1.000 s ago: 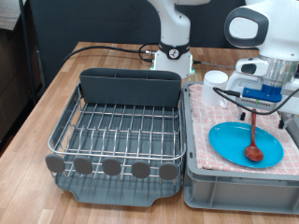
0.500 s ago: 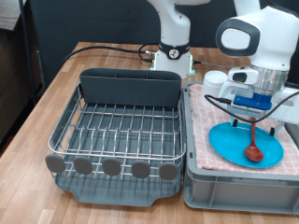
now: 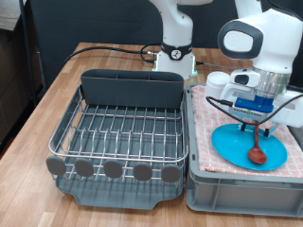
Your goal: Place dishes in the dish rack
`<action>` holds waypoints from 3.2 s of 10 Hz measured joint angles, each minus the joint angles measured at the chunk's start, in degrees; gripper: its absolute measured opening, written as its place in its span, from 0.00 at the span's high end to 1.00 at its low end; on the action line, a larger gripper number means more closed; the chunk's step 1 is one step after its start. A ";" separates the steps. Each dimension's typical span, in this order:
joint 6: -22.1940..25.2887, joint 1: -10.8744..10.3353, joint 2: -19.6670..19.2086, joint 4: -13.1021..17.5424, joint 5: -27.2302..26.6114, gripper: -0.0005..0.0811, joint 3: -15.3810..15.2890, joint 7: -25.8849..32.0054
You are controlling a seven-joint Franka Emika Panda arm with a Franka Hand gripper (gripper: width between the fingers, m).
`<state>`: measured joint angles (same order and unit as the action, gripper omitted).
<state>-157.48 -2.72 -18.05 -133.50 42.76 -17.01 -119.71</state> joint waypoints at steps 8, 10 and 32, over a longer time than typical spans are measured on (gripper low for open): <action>3.04 1.53 2.98 0.76 -7.62 0.88 -2.07 5.71; 4.10 2.29 6.75 0.08 -12.37 0.88 -3.19 8.18; 25.79 4.91 41.15 -20.05 -32.26 0.88 3.48 -21.44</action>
<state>-131.70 2.19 23.10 -153.55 10.49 -13.52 -141.15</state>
